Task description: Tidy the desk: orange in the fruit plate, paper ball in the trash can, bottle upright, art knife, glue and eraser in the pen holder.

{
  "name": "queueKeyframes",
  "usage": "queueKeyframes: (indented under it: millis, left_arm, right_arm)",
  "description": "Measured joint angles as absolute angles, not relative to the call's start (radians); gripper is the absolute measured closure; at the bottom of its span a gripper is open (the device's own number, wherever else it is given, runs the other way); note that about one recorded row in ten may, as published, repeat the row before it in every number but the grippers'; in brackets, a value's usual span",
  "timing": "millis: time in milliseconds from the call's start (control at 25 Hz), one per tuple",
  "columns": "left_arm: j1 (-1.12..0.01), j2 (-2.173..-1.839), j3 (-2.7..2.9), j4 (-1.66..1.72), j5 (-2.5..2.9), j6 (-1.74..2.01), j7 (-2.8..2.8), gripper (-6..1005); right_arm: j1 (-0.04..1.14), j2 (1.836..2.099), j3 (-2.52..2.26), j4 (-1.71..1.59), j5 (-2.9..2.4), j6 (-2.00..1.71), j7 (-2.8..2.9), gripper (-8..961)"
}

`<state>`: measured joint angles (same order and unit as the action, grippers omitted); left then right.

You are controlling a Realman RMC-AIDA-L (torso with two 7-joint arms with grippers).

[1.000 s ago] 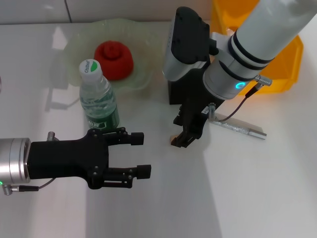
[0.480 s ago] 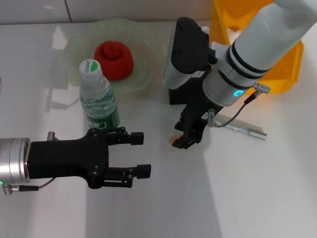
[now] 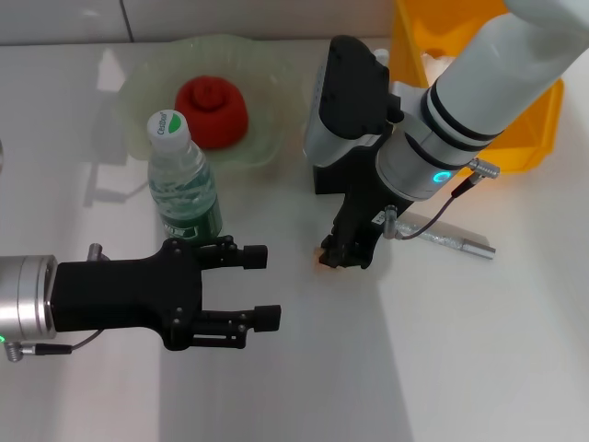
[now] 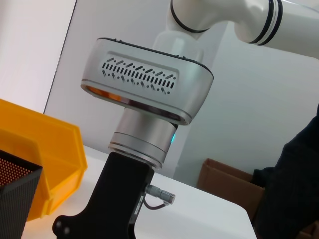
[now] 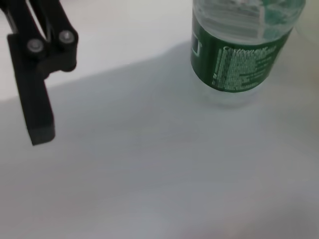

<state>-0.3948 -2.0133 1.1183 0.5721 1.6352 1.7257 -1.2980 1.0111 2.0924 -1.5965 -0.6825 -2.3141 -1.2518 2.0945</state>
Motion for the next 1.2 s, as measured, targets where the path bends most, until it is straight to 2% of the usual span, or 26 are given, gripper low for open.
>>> queueKeyframes:
  millis: [240, 280, 320, 480, 680, 920, 1200]
  left_arm:
    - [-0.392, -2.008, 1.117, 0.572, 1.635, 1.726, -1.299, 194]
    - [-0.389, -2.006, 1.117, 0.572, 1.635, 1.727, -1.301, 194]
    - [-0.389, -2.006, 1.117, 0.572, 1.635, 1.727, -1.301, 194]
    - [-0.387, -1.999, 1.117, 0.572, 1.635, 1.726, -1.304, 194]
    - [-0.387, -1.999, 1.117, 0.577, 1.635, 1.726, -1.307, 193]
    - [-0.39, -2.001, 1.117, 0.575, 1.635, 1.726, -1.304, 193]
    - [-0.395, -2.003, 1.117, 0.576, 1.635, 1.726, -1.308, 193]
  right_arm:
    - [0.937, 2.086, -1.584, -0.813, -2.315, -1.317, 2.117, 831]
    - [0.874, 2.082, -1.555, -0.939, -2.323, -1.384, 2.141, 842]
    - [0.874, 2.082, -1.555, -0.939, -2.323, -1.384, 2.141, 842]
    - [0.722, 2.08, -1.405, -1.322, -2.35, -1.552, 2.197, 842]
    - [0.648, 2.08, -1.241, -1.581, -2.353, -1.632, 2.262, 843]
    - [0.641, 2.08, -1.095, -1.543, -2.345, -1.51, 2.276, 842]
    - [0.752, 2.068, -1.08, -1.219, -2.337, -1.371, 2.217, 837]
